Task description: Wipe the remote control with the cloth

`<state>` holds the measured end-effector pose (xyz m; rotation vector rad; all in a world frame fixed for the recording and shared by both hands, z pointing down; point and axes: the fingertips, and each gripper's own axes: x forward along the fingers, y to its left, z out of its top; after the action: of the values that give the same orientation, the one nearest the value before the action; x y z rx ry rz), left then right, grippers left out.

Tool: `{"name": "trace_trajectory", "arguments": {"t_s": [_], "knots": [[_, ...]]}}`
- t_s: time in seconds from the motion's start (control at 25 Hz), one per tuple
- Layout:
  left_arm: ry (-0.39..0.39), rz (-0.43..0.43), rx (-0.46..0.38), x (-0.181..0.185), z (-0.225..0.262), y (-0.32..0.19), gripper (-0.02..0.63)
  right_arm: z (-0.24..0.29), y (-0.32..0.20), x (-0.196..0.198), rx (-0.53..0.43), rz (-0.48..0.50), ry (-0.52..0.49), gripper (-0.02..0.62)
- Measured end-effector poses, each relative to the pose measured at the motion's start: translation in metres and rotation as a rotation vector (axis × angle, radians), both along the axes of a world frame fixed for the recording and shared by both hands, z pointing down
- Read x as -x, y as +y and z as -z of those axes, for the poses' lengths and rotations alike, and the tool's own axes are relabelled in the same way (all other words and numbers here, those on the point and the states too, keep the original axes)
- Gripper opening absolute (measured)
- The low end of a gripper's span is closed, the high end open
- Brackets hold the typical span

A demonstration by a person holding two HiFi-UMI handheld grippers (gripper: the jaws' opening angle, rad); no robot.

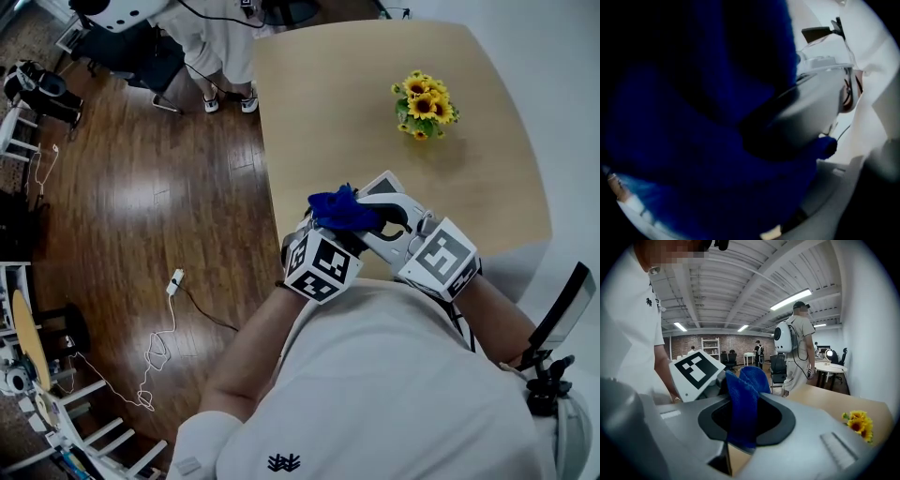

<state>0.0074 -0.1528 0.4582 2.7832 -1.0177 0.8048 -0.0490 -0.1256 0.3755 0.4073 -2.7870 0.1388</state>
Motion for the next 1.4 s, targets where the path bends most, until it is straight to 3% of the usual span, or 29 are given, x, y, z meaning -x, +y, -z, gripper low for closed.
{"name": "trace_trajectory", "arguments": {"t_s": [0.2,0.56,0.8,0.96,1.12,1.24,1.4], "knots": [[0.011,0.008,-0.002,0.002,0.003,0.006,0.276,-0.015,-0.03,-0.032,-0.021,-0.097,0.055,0.083],[0.025,0.01,0.005,0.004,0.005,0.013,0.276,-0.011,-0.087,-0.1,-0.038,-0.304,0.076,0.084],[0.025,0.013,0.012,-0.001,0.001,0.011,0.276,-0.014,-0.109,-0.131,-0.038,-0.386,0.082,0.084],[0.022,0.014,0.014,0.002,0.0,0.014,0.276,0.01,-0.088,-0.108,-0.058,-0.325,0.033,0.084],[0.017,0.012,0.017,0.002,0.0,0.015,0.276,0.025,-0.039,-0.052,-0.059,-0.146,-0.026,0.084],[0.014,0.011,0.014,0.001,0.002,0.014,0.276,0.019,-0.001,-0.016,0.003,-0.02,-0.06,0.084],[0.01,0.014,0.002,0.0,0.005,0.015,0.276,0.006,0.014,-0.004,0.032,0.022,-0.059,0.083]]}}
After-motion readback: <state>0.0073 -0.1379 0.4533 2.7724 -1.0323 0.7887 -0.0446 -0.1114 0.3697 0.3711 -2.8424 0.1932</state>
